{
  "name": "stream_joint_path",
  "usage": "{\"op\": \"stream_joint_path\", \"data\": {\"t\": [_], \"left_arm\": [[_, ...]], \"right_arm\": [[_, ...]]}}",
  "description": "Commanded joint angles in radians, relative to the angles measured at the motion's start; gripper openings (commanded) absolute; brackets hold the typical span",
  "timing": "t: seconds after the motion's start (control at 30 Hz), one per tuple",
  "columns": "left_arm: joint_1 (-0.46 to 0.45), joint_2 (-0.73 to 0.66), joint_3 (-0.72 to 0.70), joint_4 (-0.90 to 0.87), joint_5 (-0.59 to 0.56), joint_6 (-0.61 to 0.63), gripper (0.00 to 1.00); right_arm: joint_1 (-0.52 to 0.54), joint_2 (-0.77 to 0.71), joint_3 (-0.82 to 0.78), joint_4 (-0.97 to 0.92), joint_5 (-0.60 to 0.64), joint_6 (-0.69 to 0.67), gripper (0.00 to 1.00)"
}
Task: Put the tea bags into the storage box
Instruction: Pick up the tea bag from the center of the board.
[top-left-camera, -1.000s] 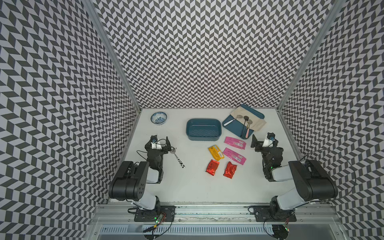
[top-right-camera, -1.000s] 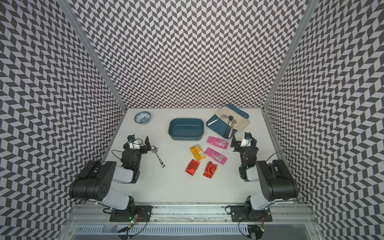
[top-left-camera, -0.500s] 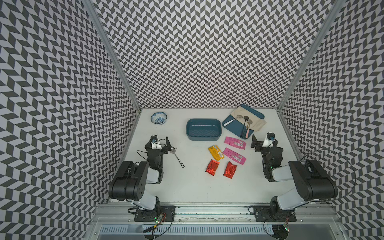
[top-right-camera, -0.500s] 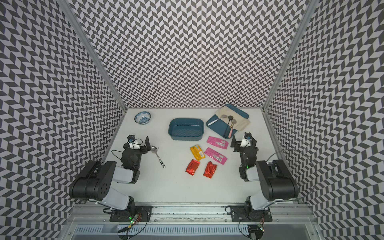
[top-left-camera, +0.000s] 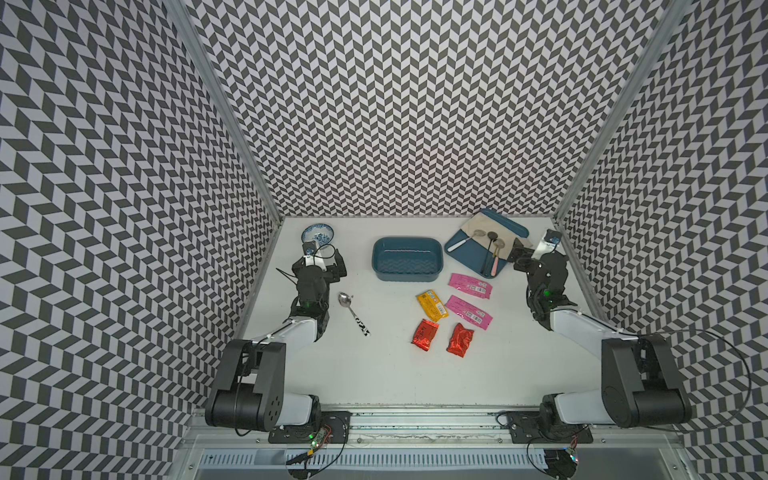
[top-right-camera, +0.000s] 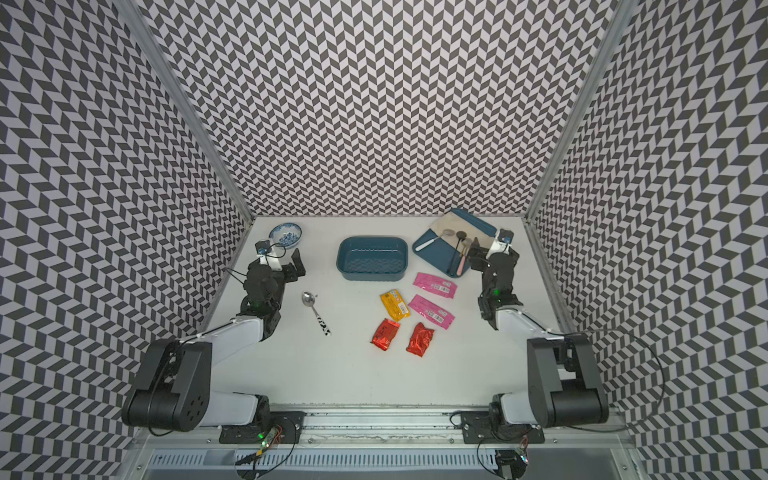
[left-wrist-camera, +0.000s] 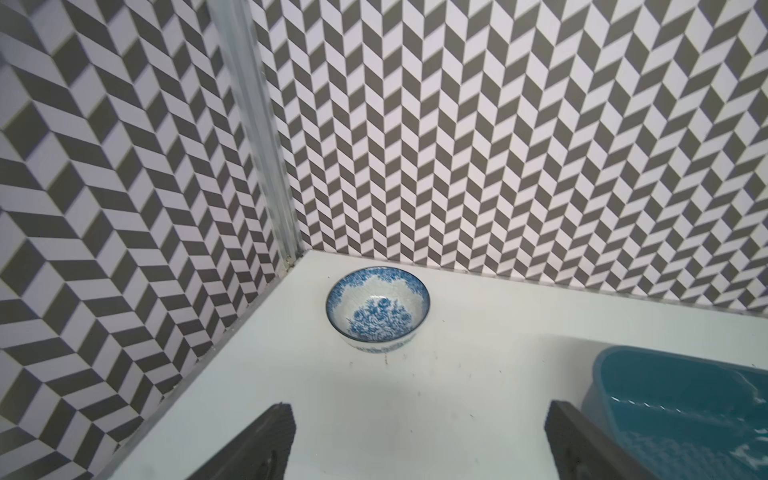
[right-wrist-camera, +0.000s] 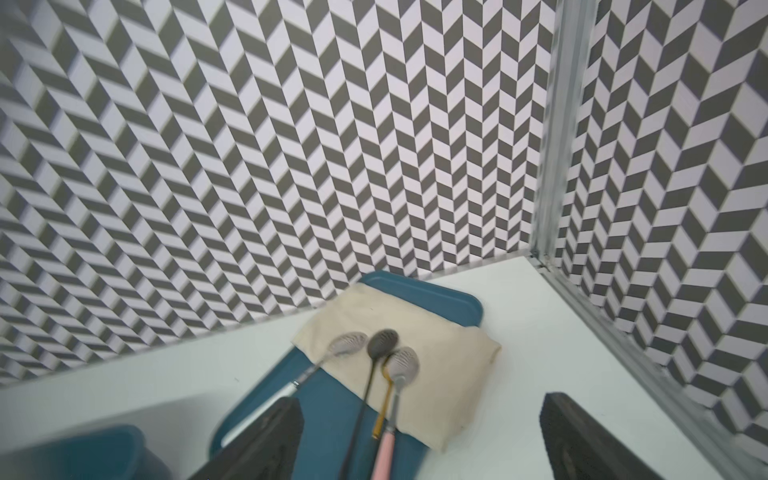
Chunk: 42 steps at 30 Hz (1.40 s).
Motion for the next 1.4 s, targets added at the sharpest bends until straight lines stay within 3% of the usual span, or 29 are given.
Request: {"op": "stream_joint_path", "data": {"t": [0.0,0.07,0.2,0.3,0.4,0.57,0.8,1.07,1.37], "left_arm": [[-0.052,-0.010,0.078,-0.262,-0.040,-0.034,1.00],[-0.065,-0.023,0.126,-0.353,-0.035,-0.110,1.00],[-0.075,-0.078,0.150,-0.448,0.034,-0.314,1.00],[-0.075,-0.108,0.133,-0.463,0.108,-0.454,0.99],[-0.073,-0.120,0.129,-0.481,0.148,-0.527,0.99],[-0.056,-0.125,0.141,-0.512,0.229,-0.520,1.00],[0.014,-0.170,0.074,-0.571,0.316,-0.556,1.00],[0.043,-0.230,0.014,-0.608,0.325,-0.565,1.00],[0.049,-0.223,0.012,-0.602,0.319,-0.579,1.00]], "right_arm": [[0.036,0.009,0.102,-0.380,-0.126,0.131,0.83],[0.080,0.026,0.154,-0.484,-0.190,0.143,0.80],[0.266,0.031,0.200,-0.656,-0.247,0.141,0.79],[0.380,0.018,0.165,-0.694,-0.367,0.160,0.78],[0.411,0.005,0.099,-0.664,-0.481,0.181,0.78],[0.411,0.054,0.042,-0.599,-0.564,0.122,0.77],[0.402,0.267,0.136,-0.522,-0.619,0.092,0.73],[0.378,0.357,0.188,-0.512,-0.662,0.050,0.66],[0.376,0.414,0.233,-0.475,-0.761,0.065,0.37]]}}
